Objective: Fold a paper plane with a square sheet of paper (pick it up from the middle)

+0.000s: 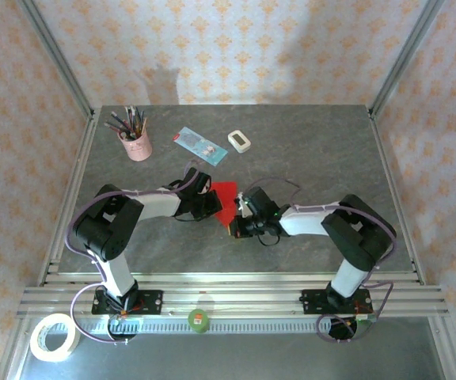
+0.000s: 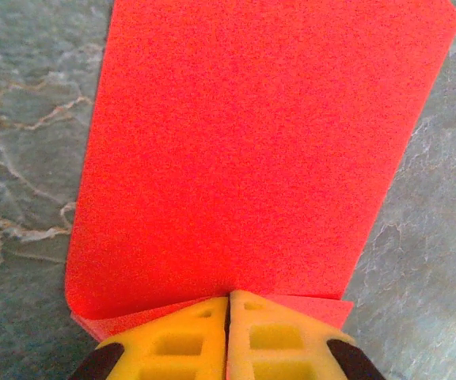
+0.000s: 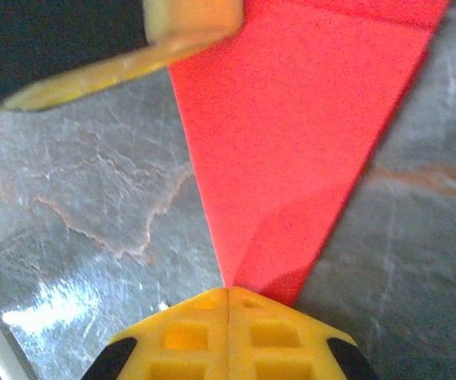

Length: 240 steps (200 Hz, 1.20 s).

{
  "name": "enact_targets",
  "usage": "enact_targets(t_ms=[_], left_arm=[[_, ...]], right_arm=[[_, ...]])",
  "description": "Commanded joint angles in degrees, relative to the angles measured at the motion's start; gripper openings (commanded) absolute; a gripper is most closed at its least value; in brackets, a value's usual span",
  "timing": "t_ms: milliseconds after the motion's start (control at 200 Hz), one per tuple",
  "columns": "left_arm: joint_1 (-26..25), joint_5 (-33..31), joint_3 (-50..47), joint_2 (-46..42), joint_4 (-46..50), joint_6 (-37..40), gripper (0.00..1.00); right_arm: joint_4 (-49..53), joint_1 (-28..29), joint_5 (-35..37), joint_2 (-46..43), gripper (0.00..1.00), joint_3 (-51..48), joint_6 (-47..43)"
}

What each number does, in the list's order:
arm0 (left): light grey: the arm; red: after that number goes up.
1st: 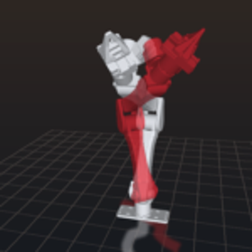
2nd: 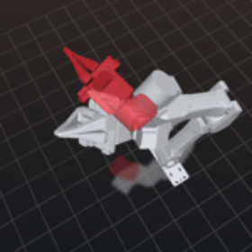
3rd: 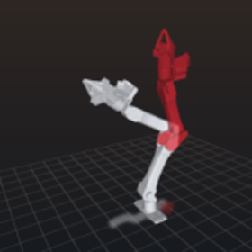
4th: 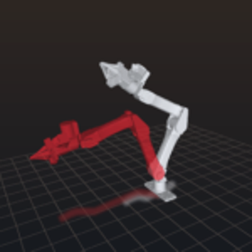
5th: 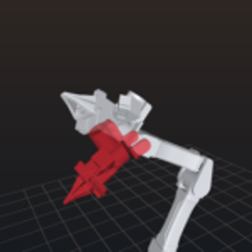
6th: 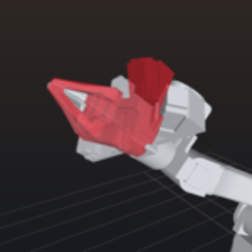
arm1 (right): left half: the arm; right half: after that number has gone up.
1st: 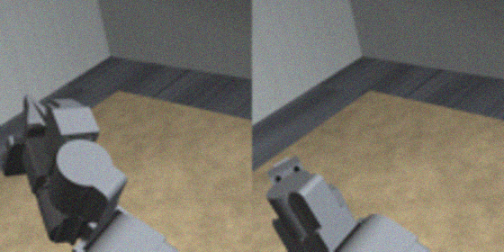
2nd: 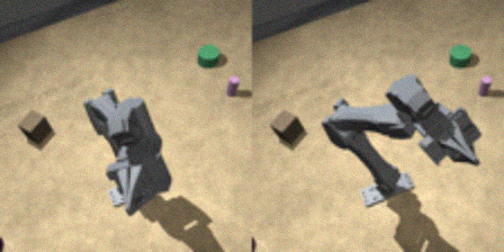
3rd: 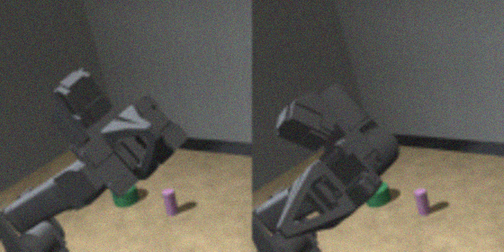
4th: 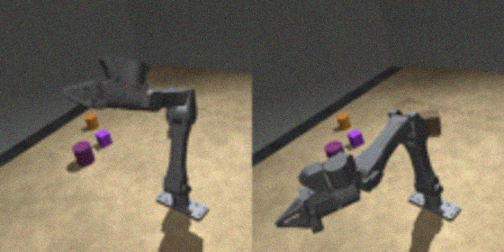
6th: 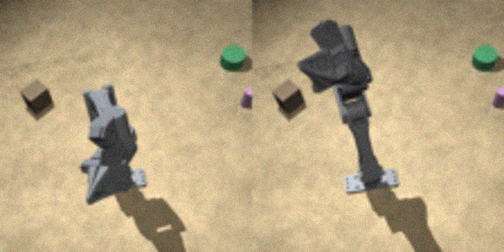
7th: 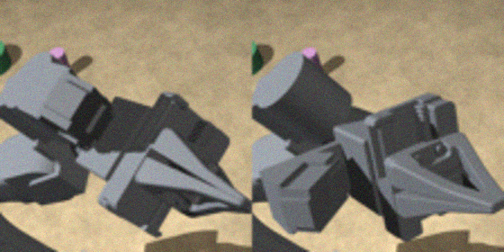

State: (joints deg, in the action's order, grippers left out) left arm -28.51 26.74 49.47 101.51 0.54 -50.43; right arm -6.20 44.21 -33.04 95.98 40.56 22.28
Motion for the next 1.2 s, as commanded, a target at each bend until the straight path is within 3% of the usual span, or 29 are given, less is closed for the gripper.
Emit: enact_targets(t_ms=[0, 155, 300, 826, 1196], left_arm=[[0.12, -4.81, -0.61, 3.54, 4.68, 1.48, 0.09], [0.07, -3.95, -0.26, 3.32, 4.14, 1.48, 0.09], [0.07, -3.29, -0.36, 2.68, 3.53, 1.16, 0.09], [0.01, -0.99, -0.08, 1.18, 1.42, 0.25, 0.09], [-1.32, 0.76, -1.88, -5.53, -5.35, 4.98, 0.06]], right_arm=[[9.06, 0.31, 0.91, -1.68, 0.04, -3.27, -0.32], [2.99, 0.33, 1.73, -10.28, 0.03, -3.51, 1.7], [-2.89, 0.35, 7.5, -15.12, 0.12, -4.04, 5.19], [0.74, 0.53, 6.82, 2.15, 0.01, 5.38, 9.54], [8.67, 0.88, 11.31, 5.9, 0.0, 6.73, 10.68]])
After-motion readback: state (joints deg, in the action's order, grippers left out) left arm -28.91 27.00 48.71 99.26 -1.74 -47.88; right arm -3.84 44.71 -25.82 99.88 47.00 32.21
